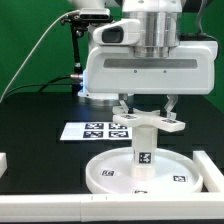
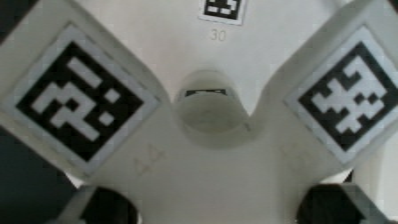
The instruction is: Assemble round table
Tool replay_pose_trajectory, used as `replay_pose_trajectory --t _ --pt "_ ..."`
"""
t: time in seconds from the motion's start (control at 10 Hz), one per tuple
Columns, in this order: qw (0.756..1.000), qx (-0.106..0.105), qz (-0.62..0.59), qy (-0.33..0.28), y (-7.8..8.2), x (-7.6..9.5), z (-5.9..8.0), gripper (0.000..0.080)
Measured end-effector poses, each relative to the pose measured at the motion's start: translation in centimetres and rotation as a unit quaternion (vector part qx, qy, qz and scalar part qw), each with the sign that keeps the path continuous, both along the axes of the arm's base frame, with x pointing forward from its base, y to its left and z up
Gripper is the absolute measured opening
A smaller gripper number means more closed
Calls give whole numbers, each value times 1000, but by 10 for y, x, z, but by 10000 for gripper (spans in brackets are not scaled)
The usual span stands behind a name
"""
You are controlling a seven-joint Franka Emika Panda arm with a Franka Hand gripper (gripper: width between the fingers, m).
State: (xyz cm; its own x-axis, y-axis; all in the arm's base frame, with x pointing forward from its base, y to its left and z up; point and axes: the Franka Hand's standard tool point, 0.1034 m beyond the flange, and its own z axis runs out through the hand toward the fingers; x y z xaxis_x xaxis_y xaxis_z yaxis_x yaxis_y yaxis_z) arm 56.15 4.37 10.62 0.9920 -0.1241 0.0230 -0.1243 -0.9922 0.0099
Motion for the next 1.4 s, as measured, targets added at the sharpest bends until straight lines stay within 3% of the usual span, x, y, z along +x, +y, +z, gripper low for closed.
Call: replay_pose_trajectory --t 0.3,0.4,0.6,0.8,0.9,1.0,1.1,1.4 --pt "987 6 -163 -6 0 1 -1 445" --pt "971 16 -237 -12 0 1 -1 445" --pt "918 48 -394 -25 -2 1 -2 445" --pt "901 63 -429 -26 -2 1 -3 445" --pt "903 63 -425 -26 -2 1 -3 445" --pt "904 63 -423 -26 -2 1 -3 585" --pt "914 62 -402 -21 0 -1 0 629" --pt "936 71 -343 -22 3 0 26 649"
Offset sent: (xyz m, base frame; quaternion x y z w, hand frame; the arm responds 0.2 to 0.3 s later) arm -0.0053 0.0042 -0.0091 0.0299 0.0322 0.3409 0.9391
